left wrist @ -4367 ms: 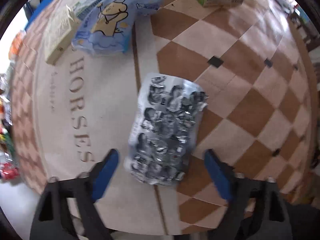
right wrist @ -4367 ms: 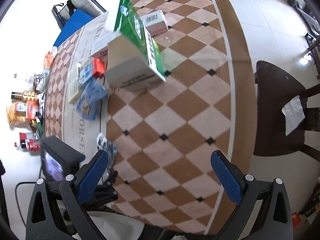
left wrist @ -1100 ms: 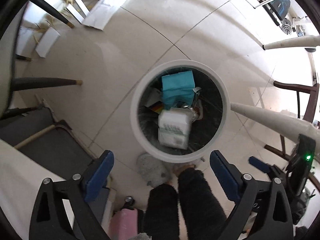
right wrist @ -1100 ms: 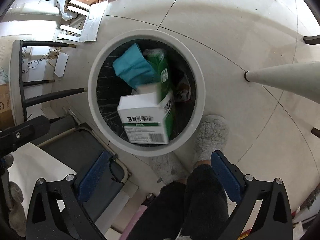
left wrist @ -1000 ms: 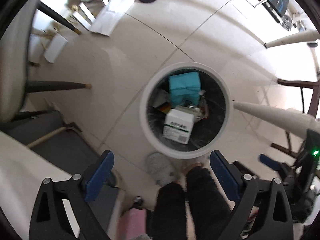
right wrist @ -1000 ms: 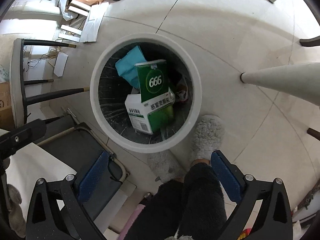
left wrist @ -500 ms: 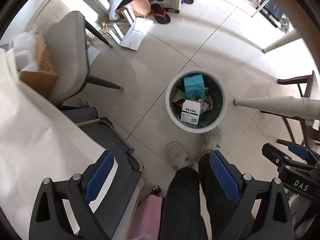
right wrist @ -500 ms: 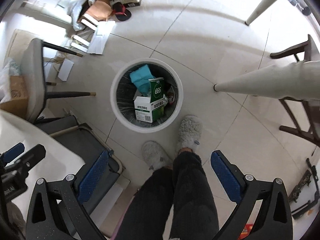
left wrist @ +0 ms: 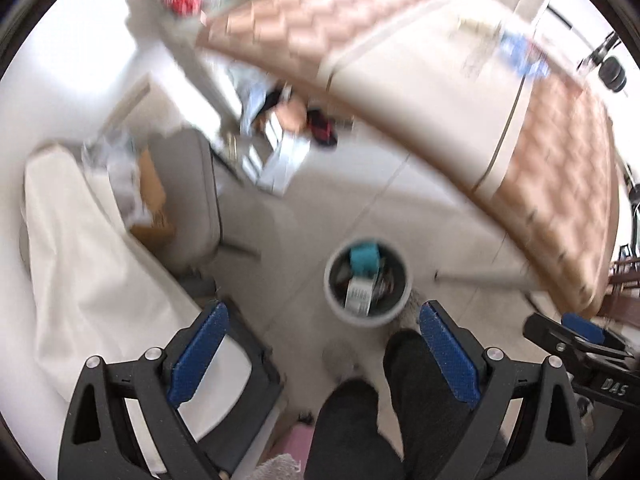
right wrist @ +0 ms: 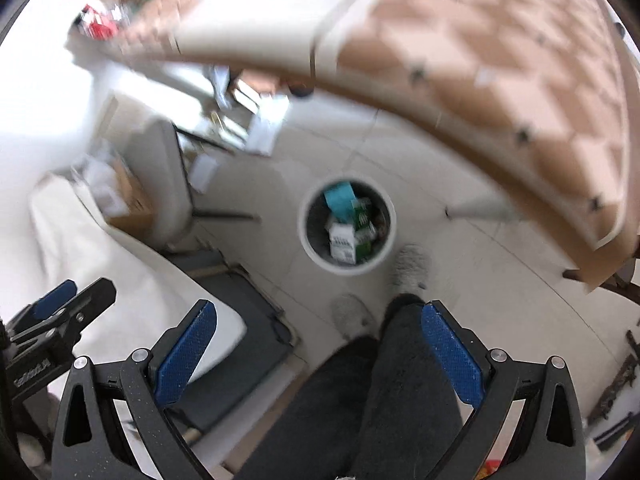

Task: Collect trash
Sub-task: 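Move both tools back over the table toward the blue snack bag, then grasp the blue cartoon snack bag with the left tool while the right tool grasps the white Doctor box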

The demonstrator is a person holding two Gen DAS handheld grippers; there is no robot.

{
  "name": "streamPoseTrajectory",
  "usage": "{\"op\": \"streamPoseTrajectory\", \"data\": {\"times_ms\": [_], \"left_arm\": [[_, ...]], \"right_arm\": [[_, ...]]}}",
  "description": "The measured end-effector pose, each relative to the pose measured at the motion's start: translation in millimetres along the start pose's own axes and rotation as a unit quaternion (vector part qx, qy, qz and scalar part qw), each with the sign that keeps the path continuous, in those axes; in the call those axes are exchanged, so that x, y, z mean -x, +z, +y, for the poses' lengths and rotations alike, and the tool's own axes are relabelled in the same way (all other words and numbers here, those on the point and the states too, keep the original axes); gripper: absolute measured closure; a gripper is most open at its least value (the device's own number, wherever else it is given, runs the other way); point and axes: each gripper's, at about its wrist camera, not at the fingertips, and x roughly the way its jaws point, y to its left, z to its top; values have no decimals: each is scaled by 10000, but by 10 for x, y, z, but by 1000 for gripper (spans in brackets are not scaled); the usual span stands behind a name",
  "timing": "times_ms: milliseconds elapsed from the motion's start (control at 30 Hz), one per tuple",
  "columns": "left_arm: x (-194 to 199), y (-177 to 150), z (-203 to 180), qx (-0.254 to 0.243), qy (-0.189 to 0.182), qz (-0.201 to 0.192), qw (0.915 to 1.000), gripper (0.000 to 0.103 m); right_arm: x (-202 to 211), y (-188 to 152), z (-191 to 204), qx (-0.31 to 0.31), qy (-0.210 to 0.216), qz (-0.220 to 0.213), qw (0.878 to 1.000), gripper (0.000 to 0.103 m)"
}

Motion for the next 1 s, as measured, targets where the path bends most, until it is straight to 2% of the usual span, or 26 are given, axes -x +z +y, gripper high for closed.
{"op": "streamPoseTrajectory", "data": {"times_ms": [100,200,267,333,400,567,633,767,833,867,900,933,1000], "left_arm": [[188,427,-208,-139,-9,-344,9993,5],[251,928,-593,-690,-57,-541,9961,5],[193,1323,-1027,-1298,91,-602,9897,5],[118,1653,-1459,-1814,285,-646,9809,5],[-49,2009,-1926,-2239,405,-519,9724,5],[-532,2769,-2965,-3002,169,-242,9534,5],[-733,2942,-3261,-3261,90,-43,9453,5],[-1293,3143,-3733,-3938,198,467,9178,5],[-1474,3185,-3830,-4099,239,654,9095,6],[-1542,3207,-3853,-4116,246,708,9083,6],[-1576,3229,-3857,-4100,199,732,9089,17],[-1602,3254,-3846,-4044,124,784,9111,40],[-1657,3317,-3771,-3773,-42,960,9211,49]], "right_arm": [[449,350,-163,-310,223,-346,9987,0],[835,793,-410,-455,241,-571,9970,0],[1035,1122,-588,-394,165,-575,9974,0],[1180,1519,-798,-208,-79,-544,9983,0],[1288,2002,-1056,-29,-403,-505,9979,0],[1243,3080,-1748,25,-758,-349,9965,0],[1132,3535,-1968,203,-1027,-237,9942,0],[812,4161,-2245,591,-1473,159,9872,0],[655,4417,-2283,864,-1735,319,9805,0],[585,4562,-2280,1123,-1865,388,9752,0],[533,4662,-2278,1296,-1975,431,9707,0],[489,4761,-2264,1461,-2103,473,9655,0],[396,4963,-2212,1837,-2297,538,9543,0]]}}
